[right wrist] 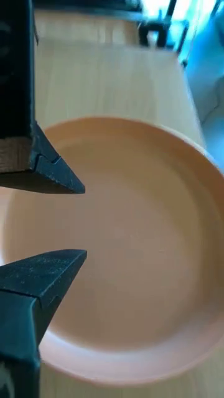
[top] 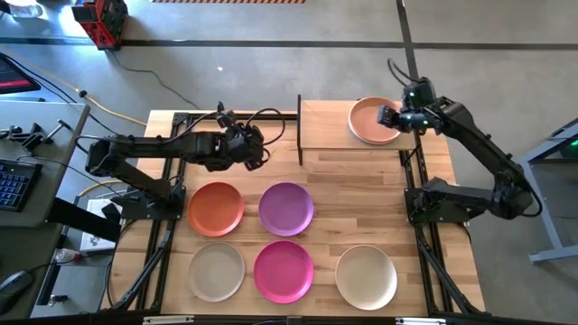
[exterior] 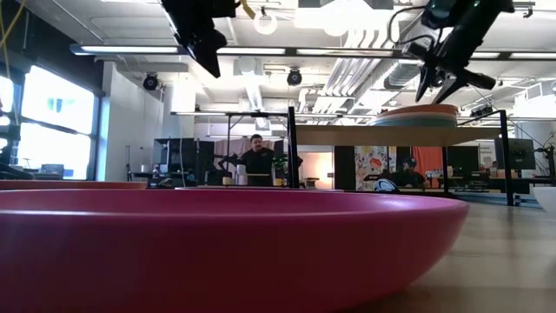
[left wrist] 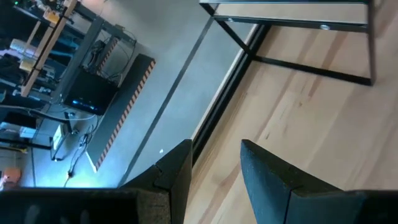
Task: Place and stack plates onto a shelf
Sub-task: Stack the brown plate on top of the light orange plate on the shelf
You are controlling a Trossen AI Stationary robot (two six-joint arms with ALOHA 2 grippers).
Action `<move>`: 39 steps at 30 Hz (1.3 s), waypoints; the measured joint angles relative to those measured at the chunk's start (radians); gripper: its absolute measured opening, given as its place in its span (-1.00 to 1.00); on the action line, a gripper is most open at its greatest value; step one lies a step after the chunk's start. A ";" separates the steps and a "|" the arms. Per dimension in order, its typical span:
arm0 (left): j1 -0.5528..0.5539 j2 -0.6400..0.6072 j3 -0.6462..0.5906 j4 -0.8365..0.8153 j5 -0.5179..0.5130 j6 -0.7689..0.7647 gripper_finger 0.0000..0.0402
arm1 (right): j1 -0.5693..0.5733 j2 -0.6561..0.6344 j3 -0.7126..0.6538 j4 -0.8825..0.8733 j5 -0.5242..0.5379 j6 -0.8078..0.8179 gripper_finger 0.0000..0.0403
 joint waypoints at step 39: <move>0.178 0.000 0.000 0.011 0.067 -0.045 -0.37 | 0.366 0.213 0.195 0.080 0.117 0.003 -0.33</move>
